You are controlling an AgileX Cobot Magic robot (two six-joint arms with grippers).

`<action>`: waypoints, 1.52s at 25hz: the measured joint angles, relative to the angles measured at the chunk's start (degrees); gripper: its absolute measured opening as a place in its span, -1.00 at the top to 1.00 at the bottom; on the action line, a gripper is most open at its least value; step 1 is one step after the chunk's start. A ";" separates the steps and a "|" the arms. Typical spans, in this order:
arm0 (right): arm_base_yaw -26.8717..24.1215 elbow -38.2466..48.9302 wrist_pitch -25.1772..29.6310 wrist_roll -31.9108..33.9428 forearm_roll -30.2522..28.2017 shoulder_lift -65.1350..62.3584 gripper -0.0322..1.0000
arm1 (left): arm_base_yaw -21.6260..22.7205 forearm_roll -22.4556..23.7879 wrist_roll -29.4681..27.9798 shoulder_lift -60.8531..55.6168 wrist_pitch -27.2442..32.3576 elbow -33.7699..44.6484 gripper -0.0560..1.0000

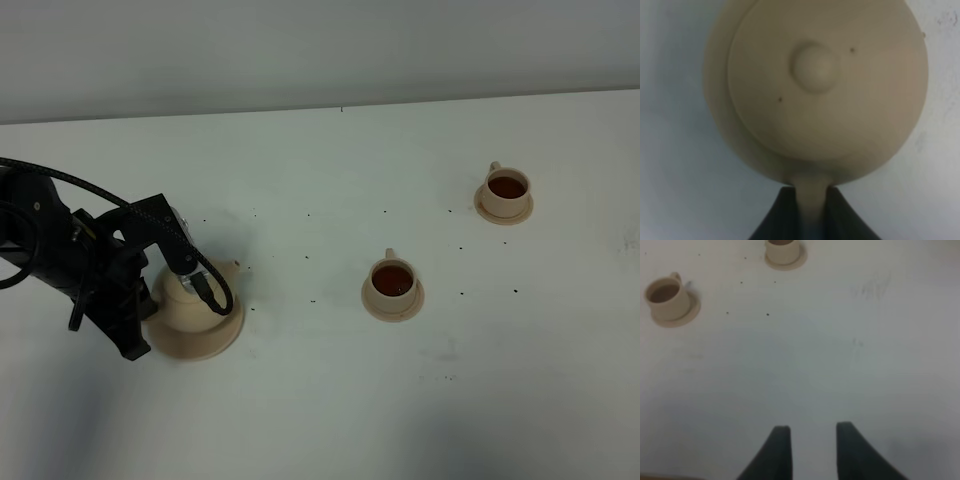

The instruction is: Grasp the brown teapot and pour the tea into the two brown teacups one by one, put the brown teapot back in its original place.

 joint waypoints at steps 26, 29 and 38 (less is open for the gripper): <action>0.00 0.00 0.00 0.00 0.00 0.00 0.48 | -1.71 6.60 -2.83 0.23 0.08 0.00 0.67; 0.00 0.00 0.00 0.00 0.00 0.00 0.48 | -1.72 6.84 -2.82 0.23 0.08 0.00 0.67; 0.00 0.00 0.00 0.00 0.00 0.00 0.48 | -1.72 7.21 -2.84 1.88 0.22 0.00 0.67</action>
